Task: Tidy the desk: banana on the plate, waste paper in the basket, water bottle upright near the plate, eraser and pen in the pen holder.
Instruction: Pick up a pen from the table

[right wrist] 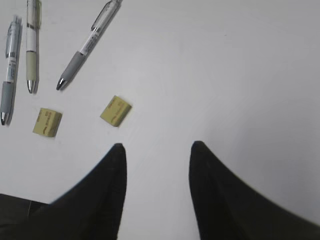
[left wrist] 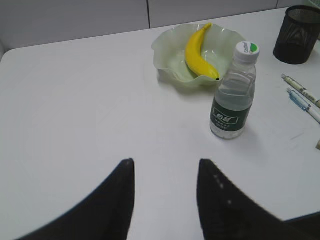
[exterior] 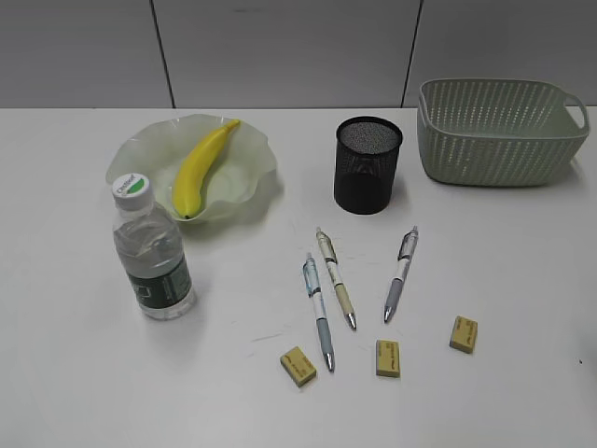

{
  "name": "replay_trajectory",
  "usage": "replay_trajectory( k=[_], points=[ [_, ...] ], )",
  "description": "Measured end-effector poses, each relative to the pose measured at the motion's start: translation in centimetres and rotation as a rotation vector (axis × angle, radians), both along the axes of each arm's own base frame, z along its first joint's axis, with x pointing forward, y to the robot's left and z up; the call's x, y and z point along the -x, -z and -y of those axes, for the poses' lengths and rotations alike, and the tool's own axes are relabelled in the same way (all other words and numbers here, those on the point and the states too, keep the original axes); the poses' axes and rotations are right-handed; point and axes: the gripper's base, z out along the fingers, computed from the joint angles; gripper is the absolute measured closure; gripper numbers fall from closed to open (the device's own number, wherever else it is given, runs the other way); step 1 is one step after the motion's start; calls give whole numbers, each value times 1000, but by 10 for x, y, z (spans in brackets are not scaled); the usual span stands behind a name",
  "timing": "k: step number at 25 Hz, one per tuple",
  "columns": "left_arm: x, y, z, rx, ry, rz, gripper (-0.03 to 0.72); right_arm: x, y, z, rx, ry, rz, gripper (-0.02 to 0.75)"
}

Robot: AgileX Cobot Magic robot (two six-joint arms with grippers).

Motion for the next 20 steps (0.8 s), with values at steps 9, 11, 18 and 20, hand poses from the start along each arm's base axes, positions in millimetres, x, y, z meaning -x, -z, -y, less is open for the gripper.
replay_trajectory(
  k=[9, 11, 18, 20],
  points=[
    [0, 0, 0, 0, 0, 0, 393, -86, 58, -74, 36, -108, -222, 398],
    [0, 0, 0, 0, 0, 0, 398, -110, 72, -92, 60, -87, -266, 360],
    [0, 0, 0, 0, 0, 0, 421, -178, 113, -133, 69, 22, -425, 302],
    [0, 0, 0, 0, 0, 0, 426, -192, 120, -139, 69, 54, -439, 302]
  ],
)
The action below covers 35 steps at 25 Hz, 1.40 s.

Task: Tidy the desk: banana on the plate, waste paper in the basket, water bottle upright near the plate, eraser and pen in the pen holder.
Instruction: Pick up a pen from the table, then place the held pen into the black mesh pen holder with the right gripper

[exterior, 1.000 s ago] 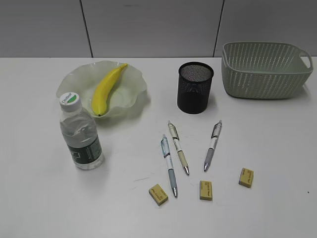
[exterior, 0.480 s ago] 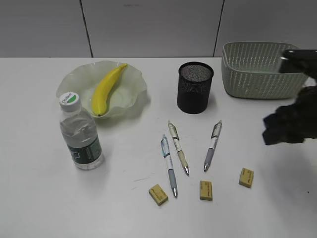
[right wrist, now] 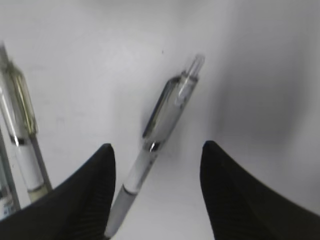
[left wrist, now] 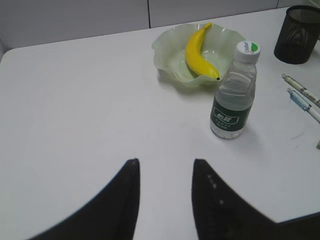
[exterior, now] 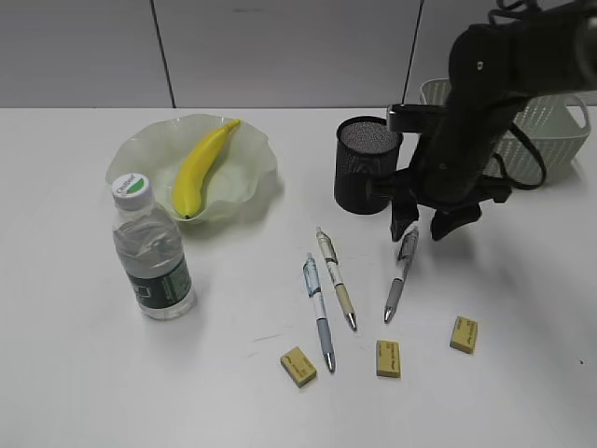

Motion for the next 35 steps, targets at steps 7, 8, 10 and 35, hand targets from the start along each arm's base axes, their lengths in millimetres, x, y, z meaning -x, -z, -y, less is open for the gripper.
replay_trajectory(
  k=[7, 8, 10, 35],
  points=[
    [0, 0, 0, 0, 0, 0, 442, -30, 25, -9, 44, 32, -32, 302],
    [0, 0, 0, 0, 0, 0, 442, -31, 28, -10, 51, 34, -42, 307],
    [0, 0, 0, 0, 0, 0, 442, -30, 36, -9, 63, 47, -67, 344],
    [0, 0, 0, -3, -2, 1, 449, 6, -114, 14, -75, -21, 523, 652]
  ],
)
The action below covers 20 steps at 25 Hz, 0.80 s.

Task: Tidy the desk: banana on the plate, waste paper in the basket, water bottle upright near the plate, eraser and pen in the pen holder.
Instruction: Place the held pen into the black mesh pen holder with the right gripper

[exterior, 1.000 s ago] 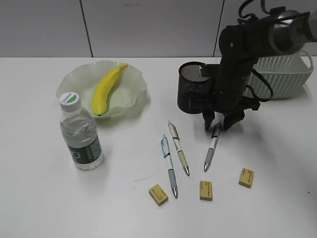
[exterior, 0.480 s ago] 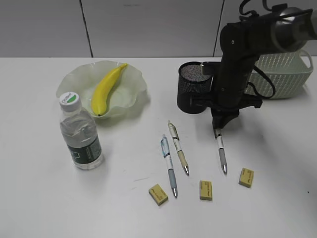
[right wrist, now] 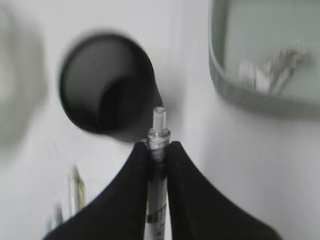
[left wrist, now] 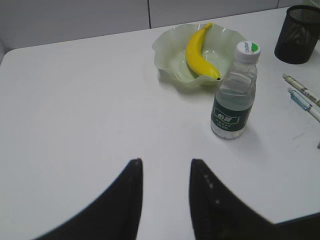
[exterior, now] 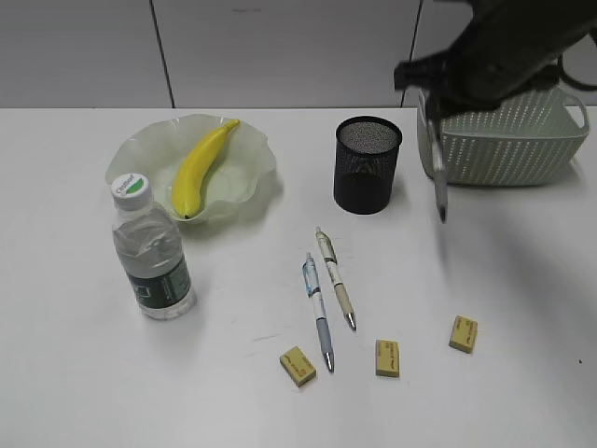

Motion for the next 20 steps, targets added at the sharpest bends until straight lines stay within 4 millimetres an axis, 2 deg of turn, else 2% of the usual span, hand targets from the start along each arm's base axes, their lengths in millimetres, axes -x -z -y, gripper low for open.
replay_trajectory(
  k=[4, 6, 7, 9, 15, 17, 20],
  points=[
    [0, 0, 0, 0, -1, 0, 450, -11, -47, -13, -145, -156, 536, 652],
    [0, 0, 0, 0, -1, 0, 450, -17, -53, -23, -182, -249, 724, 652],
    [0, 0, 0, 0, -1, 0, 450, -21, -49, -27, -177, -285, 784, 652],
    [0, 0, 0, 0, -1, 0, 450, -31, -28, -32, -136, -318, 812, 652],
    [0, 0, 0, 0, -1, 0, 451, -52, 49, -36, -57, -289, 661, 652],
    [0, 0, 0, 0, -1, 0, 451, -51, 63, -35, -48, -287, 624, 652],
    [0, 0, 0, 0, -1, 0, 452, -47, 73, -33, -29, -285, 565, 636]
  ],
)
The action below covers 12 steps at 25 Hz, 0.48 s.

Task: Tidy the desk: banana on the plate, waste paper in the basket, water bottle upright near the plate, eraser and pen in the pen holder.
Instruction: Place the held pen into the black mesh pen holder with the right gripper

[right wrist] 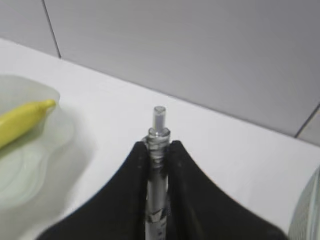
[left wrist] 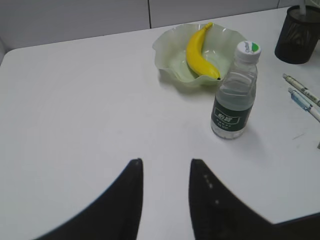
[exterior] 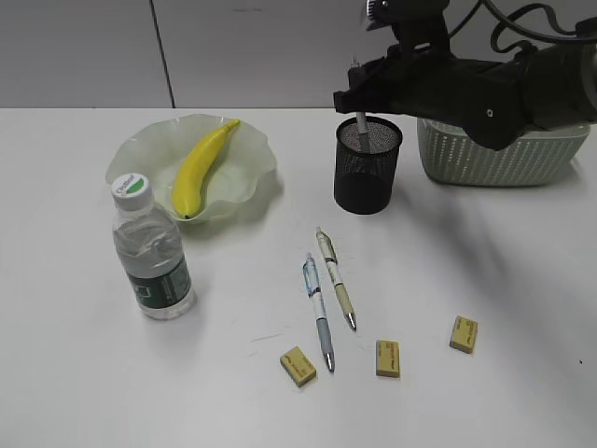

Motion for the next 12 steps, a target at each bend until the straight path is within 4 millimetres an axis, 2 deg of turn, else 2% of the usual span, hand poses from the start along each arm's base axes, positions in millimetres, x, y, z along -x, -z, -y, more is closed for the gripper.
replay_trajectory(
  k=[2, 5, 7, 10, 12],
  points=[
    [0, 0, 0, 0, 0, 0, 452, 3, 8, 2, 44, 11, -82, 572],
    [0, 0, 0, 0, 0, 0, 452, 7, 17, 6, 104, 23, -188, 386],
    [0, 0, 0, 0, 0, 0, 452, 11, 11, 8, 132, 23, -214, 283],
    [0, 0, 0, 0, 0, 0, 452, 18, -24, 12, 139, 10, -148, 236],
    [0, 0, 0, 0, 0, 0, 452, 27, -62, 16, 128, 5, -67, 227]
  ],
)
